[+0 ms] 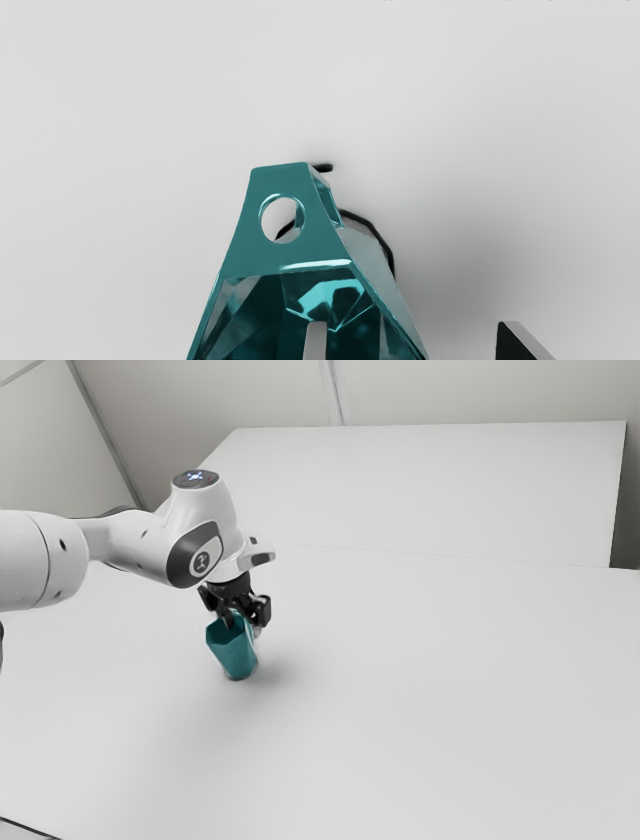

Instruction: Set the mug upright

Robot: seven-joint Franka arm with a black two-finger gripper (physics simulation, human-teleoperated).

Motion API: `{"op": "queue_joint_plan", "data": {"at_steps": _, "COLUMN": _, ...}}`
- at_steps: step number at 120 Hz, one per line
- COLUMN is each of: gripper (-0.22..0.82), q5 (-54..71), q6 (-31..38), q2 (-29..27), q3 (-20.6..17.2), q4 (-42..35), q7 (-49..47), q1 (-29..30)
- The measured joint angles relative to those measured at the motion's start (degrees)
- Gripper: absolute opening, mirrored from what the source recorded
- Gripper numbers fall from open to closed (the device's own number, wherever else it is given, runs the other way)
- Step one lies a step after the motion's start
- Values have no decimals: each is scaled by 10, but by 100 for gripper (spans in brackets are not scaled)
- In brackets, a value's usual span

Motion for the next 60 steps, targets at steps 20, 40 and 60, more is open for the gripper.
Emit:
{"op": "queue_joint_plan", "data": {"at_steps": 20, "gripper": 46, "q5": -1, "q6": -2, "q2": -21, "q3": -1, "q4": 2, "q7": -9, "q1": 0}}
{"op": "queue_joint_plan", "data": {"at_steps": 40, "gripper": 53, "q5": -5, "q6": -40, "q2": -69, "q3": -28, "q4": 58, "q7": -14, "q1": 27}}
{"op": "queue_joint_plan", "data": {"at_steps": 60, "gripper": 56, "q5": -29, "q6": -135, "q2": -75, "q3": -85, "q4": 157, "q7": -13, "q1": 98}}
